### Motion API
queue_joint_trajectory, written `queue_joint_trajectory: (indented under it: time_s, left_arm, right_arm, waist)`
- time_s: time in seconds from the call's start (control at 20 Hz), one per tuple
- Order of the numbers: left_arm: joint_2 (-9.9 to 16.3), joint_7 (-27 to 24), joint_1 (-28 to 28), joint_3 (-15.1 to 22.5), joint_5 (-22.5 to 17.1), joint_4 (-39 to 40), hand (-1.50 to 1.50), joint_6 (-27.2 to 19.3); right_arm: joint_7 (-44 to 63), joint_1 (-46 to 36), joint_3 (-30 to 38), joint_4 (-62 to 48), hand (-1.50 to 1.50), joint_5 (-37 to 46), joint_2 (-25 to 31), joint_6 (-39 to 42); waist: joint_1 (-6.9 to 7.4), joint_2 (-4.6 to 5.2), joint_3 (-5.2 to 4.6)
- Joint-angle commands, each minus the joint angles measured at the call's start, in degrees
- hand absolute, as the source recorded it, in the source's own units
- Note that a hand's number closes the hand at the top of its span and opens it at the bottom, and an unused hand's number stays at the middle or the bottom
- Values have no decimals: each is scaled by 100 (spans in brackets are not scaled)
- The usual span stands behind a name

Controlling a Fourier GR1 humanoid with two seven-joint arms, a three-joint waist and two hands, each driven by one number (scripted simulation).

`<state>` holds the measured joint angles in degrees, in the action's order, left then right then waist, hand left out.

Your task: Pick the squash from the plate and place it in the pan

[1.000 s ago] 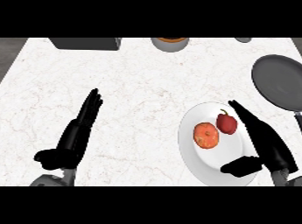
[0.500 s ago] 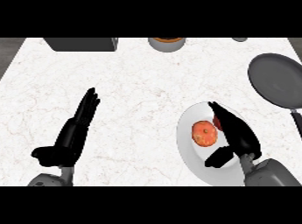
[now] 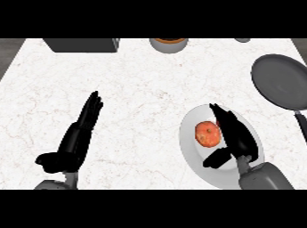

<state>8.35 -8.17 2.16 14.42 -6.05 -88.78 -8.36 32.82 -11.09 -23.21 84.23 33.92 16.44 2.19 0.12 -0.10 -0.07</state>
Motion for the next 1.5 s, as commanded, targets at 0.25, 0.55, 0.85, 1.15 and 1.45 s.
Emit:
queue_joint_trajectory:
  time_s: [0.25, 0.55, 0.85, 1.15, 1.45]
  left_arm:
    - [-169, 428, -338, 24, 294, -692, 0, 2]
    - [-316, 124, 127, -158, 310, 95, 0, 165]
    - [-210, 310, -226, -158, 328, -453, 0, 123]
    - [-250, -55, -176, -266, 286, 25, 0, 316]
    - [-403, 0, -163, -128, 481, -24, 0, 215]
  right_arm:
    - [-682, -227, 470, -1189, -150, 396, -510, -115]
    - [-1026, -545, 814, -2080, -150, 404, -603, -153]
    - [-1260, -660, 279, -2285, 150, 906, -538, 166]
    - [-1395, -750, 420, -2315, 150, 1118, -571, -75]
    - [-1433, -251, 474, -1562, 150, 1588, -453, -909]
  waist:
    - [18, 9, 8]
    - [18, 25, 8]
    - [48, 15, 9]
    - [22, 17, 7]
    - [-36, 2, 6]
